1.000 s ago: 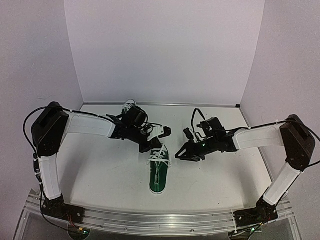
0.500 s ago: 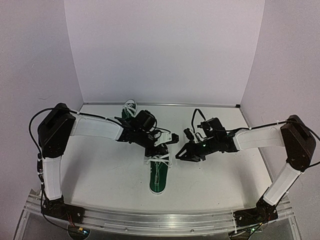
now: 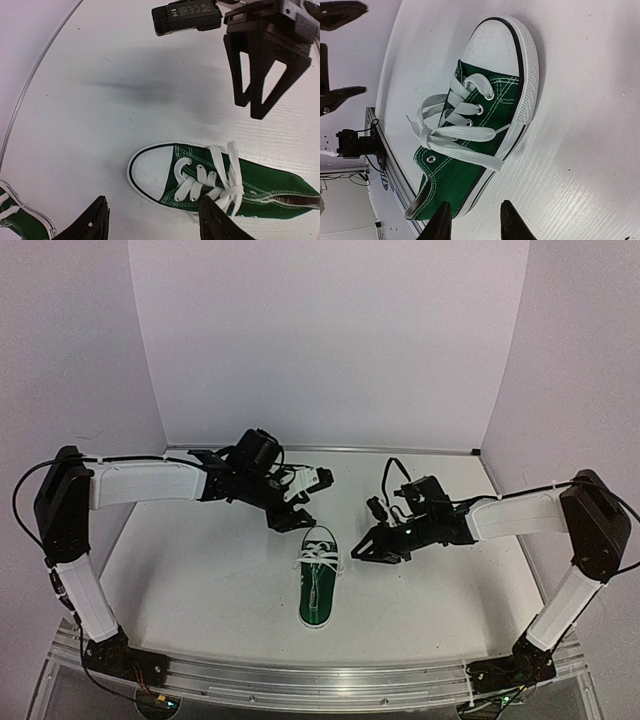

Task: Tie the shoes

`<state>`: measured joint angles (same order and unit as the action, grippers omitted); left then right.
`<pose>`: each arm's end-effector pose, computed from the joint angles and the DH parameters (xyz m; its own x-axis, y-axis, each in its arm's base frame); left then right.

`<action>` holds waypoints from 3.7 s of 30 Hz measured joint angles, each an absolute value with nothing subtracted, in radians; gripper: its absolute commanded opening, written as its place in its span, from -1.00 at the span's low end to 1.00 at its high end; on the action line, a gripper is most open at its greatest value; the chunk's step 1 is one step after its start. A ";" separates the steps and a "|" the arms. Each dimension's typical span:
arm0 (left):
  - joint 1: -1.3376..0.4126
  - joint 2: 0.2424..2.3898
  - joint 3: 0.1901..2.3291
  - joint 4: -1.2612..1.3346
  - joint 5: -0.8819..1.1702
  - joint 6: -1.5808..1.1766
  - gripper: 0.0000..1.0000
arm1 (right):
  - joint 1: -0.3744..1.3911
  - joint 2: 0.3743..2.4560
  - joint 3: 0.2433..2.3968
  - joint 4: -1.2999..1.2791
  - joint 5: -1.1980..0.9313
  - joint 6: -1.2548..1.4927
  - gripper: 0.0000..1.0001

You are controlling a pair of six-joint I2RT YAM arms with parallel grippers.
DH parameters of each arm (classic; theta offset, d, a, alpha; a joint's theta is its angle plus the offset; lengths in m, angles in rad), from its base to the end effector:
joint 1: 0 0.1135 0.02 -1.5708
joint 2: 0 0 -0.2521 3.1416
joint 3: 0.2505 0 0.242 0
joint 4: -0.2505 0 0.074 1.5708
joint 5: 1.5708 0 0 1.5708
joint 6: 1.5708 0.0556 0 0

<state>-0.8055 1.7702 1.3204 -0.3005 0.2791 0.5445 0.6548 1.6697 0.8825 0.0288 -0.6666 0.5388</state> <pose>0.2663 -0.2994 0.2258 0.0274 0.6903 -0.7230 0.9571 0.1906 0.2182 0.2474 0.2333 0.1597 -0.8965 -0.1799 -0.4049 -0.4365 0.5153 0.7375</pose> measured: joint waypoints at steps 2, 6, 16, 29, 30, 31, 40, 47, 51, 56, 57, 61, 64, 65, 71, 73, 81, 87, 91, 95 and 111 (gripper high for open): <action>-0.802 1.713 1.266 -0.304 0.290 0.541 0.08 | 0.655 1.673 0.883 0.029 -0.667 0.538 -0.39; -0.805 1.618 1.127 -0.309 0.315 0.535 0.02 | 0.655 1.696 0.883 0.036 -0.667 0.539 -0.40; -0.807 1.605 1.012 -0.311 0.340 0.514 -0.03 | 0.695 1.774 0.869 0.116 -0.646 0.579 -0.37; -0.807 1.692 1.030 -0.308 0.387 0.521 -0.23 | 0.725 1.797 0.839 0.220 -0.602 0.641 -0.37; -0.807 1.698 1.035 -0.308 0.390 0.522 -0.24 | 0.727 1.797 0.836 0.226 -0.595 0.648 -0.37; -0.807 1.703 1.040 -0.307 0.392 0.522 -0.24 | 0.729 1.797 0.833 0.231 -0.589 0.653 -0.37; -0.807 1.724 1.066 -0.306 0.410 0.522 -0.33 | 0.760 1.813 0.828 0.292 -0.544 0.695 -0.37; -0.807 1.737 1.078 -0.306 0.422 0.519 -0.45 | 0.786 1.846 0.828 0.299 -0.509 0.712 -0.37; -0.807 1.752 1.086 -0.308 0.427 0.518 -0.49 | 0.793 1.847 0.828 0.302 -0.483 0.721 -0.37; -0.808 1.765 1.097 -0.308 0.427 0.520 -0.63 | 0.796 1.847 0.828 0.304 -0.455 0.735 -0.37; -0.809 1.769 1.100 -0.308 0.427 0.521 -0.67 | 0.796 1.847 0.828 0.304 -0.450 0.736 -0.37; -0.811 1.778 1.108 -0.314 0.426 0.524 -0.84 | 0.796 1.847 0.828 0.306 -0.434 0.740 -0.37; -0.811 1.782 1.112 -0.315 0.426 0.524 -0.99 | 0.796 1.845 0.828 0.307 -0.431 0.744 -0.37; -0.812 1.782 1.113 -0.315 0.425 0.522 -1.00 | 0.796 1.845 0.828 0.309 -0.430 0.746 -0.37; -0.812 1.789 1.113 -0.316 0.425 0.517 -1.00 | 0.796 1.842 0.807 0.346 -0.431 0.775 -0.36; -0.812 1.789 1.113 -0.316 0.425 0.515 -1.00 | 0.796 1.841 0.802 0.355 -0.430 0.784 -0.36; -0.813 1.789 1.120 -0.316 0.425 0.514 -1.00 | 0.796 1.842 0.796 0.415 -0.428 0.828 -0.35; -0.813 1.789 1.131 -0.317 0.425 0.514 -1.00 | 0.803 1.845 0.795 0.450 -0.419 0.863 -0.35; -0.813 1.789 1.131 -0.317 0.425 0.514 -1.00 | 0.809 1.850 0.796 0.473 -0.407 0.882 -0.37; -0.813 1.789 1.131 -0.316 0.426 0.513 -1.00 | 0.820 1.870 0.796 0.488 -0.400 0.900 -0.39; -0.813 1.781 1.131 -0.316 0.427 0.500 -1.00 | 0.835 1.886 0.771 0.528 -0.335 0.995 -0.45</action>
<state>-0.8127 1.7813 1.1313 -0.3164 0.4274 0.5003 0.8349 1.8858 0.7714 0.5276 -0.3350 0.9955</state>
